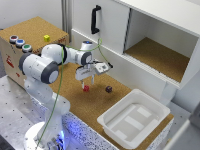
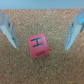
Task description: Turn the pink block left
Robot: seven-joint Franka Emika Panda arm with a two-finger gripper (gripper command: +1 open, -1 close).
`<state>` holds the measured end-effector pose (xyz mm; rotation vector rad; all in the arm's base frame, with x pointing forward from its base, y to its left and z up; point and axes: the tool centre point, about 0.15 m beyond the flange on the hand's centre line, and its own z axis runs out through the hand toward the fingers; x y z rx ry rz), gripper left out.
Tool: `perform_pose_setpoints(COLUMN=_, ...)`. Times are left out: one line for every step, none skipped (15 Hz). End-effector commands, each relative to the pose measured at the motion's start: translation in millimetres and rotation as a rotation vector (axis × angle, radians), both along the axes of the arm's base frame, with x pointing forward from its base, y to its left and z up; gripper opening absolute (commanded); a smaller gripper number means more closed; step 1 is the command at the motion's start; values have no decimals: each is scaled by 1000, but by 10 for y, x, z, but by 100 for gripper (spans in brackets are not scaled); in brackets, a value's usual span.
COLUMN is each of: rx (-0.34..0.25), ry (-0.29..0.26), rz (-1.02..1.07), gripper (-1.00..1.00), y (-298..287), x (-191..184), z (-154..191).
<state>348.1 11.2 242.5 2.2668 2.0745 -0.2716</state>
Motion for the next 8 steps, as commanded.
perform_pose_setpoints(rx=8, ry=11, rz=14, gripper=100, y=-3, x=41, z=29)
perform_pose_setpoints(rx=8, ry=11, rz=14, gripper=100, y=-3, x=41, z=29)
perform_pose_setpoints(rx=8, ry=11, rz=14, gripper=100, y=-3, x=41, z=29)
perform_pose_setpoints(rx=0, ry=0, rz=1, gripper=100, y=0, x=0, z=0)
perform_pose_setpoints(rx=7, ry=-13, rz=-21, gripper=100, y=-3, x=-20, z=58)
perform_pose_setpoints(rx=32, ry=-18, rz=-43, gripper=100, y=-24, x=-39, z=105)
perform_pose_setpoints(rx=46, ry=-28, rz=-65, gripper=100, y=-30, x=-71, z=160)
perform_pose_setpoints(rx=69, ry=-31, rz=-102, gripper=100, y=-30, x=-99, z=212)
